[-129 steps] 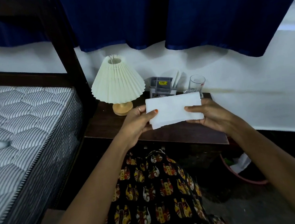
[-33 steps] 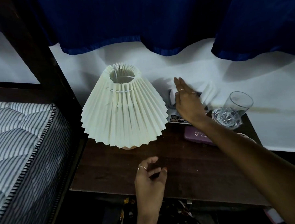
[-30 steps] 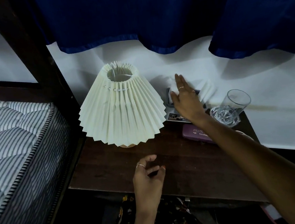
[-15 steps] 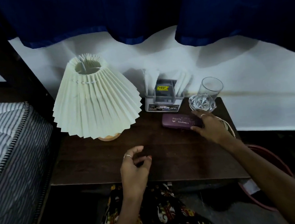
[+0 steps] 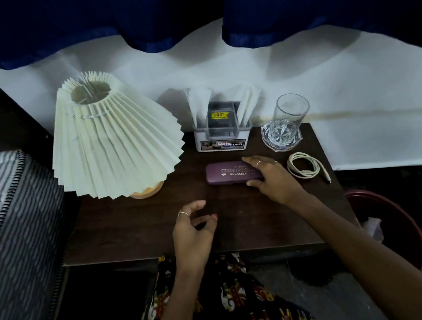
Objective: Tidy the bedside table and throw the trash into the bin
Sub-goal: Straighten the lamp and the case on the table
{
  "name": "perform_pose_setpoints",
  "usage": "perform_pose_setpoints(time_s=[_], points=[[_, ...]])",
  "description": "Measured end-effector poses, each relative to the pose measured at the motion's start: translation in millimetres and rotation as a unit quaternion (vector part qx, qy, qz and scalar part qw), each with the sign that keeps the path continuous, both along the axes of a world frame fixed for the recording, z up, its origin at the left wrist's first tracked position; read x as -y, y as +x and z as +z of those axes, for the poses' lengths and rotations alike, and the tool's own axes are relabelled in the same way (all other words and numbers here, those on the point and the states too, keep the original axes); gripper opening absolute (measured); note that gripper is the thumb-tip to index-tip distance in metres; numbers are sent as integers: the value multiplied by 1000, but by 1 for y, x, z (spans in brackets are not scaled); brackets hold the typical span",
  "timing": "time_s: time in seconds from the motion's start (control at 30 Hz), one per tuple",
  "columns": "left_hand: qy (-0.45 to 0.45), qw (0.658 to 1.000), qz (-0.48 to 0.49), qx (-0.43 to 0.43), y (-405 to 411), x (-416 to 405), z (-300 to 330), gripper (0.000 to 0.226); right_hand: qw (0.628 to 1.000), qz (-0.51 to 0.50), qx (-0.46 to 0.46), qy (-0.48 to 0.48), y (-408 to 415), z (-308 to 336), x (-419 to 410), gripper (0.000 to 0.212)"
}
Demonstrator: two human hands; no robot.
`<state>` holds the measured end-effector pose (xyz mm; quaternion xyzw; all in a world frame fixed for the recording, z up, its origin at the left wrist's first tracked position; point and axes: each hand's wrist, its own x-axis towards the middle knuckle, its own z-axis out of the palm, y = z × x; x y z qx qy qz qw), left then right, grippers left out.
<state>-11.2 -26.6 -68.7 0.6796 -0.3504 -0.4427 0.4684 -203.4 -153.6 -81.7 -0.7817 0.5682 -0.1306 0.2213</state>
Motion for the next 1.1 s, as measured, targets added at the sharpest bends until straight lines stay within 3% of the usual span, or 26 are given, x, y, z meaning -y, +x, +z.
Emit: perform_pose_setpoints(time_s=[0.27,0.37,0.43,0.53,0.7,0.87,1.1], points=[[-31,996,56,55,9,-3,10,32,999,-12,-39,-29,7,2,-6,74],[-46,986,122,101,31,-2,13,37,989,-30,50,-133,30,15,-28,68],[-57,976,144,151,53,2,15,41,979,-16,134,-154,58,19,-48,60],[-34,964,101,245,95,12,9,54,979,34,187,-67,105,10,-70,53],[53,939,-24,340,148,29,-16,58,981,59,175,56,174,-10,-66,56],[41,932,-50,357,161,42,-39,45,988,-15,154,28,206,-16,-50,27],[-10,915,-11,402,157,52,-43,37,989,-43,140,10,216,-21,-32,25]])
